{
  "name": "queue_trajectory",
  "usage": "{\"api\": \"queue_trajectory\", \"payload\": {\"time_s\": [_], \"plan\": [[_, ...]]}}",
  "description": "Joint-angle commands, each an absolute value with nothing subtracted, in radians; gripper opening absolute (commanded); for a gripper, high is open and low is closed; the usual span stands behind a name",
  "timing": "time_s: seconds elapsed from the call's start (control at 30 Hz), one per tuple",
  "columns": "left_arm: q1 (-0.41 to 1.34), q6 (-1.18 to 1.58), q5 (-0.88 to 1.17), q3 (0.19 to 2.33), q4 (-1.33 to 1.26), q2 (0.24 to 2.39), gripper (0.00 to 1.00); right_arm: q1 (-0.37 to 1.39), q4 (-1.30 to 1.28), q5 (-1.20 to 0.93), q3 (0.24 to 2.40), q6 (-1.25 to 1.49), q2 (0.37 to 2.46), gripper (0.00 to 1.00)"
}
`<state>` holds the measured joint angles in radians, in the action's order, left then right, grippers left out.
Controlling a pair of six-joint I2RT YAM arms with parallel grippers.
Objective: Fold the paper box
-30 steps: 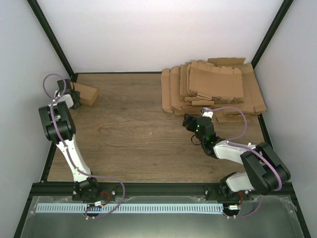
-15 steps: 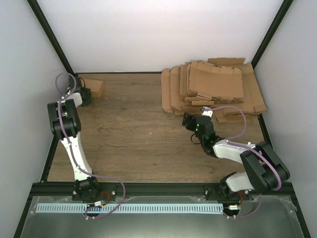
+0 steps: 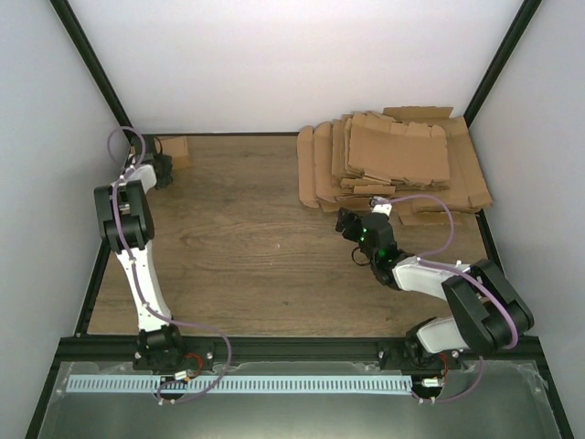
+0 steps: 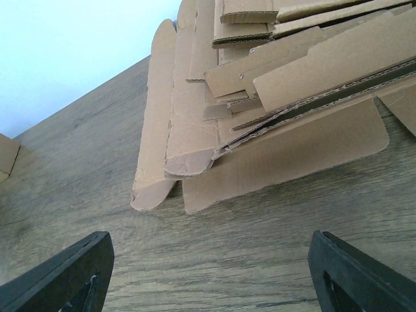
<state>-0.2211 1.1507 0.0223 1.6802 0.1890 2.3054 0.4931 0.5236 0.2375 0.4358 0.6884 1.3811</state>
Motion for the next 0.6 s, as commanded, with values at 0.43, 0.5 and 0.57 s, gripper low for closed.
{"api": "queue_trajectory", "payload": {"time_s": [0.43,0.5,0.57], "plan": [[-0.282,1.100,0.008,1.801,0.248,2.387,0.04,0.489,0.535,0.249,0.476,0.666,1.385,0.85],[-0.284,1.094,0.010,1.803,0.254,2.386,0.04,0.489,0.535,0.247,0.477,0.667,1.387,0.85],[-0.284,1.086,0.016,1.802,0.265,2.381,0.04,0.489,0.536,0.244,0.477,0.666,1.390,0.85]]}}
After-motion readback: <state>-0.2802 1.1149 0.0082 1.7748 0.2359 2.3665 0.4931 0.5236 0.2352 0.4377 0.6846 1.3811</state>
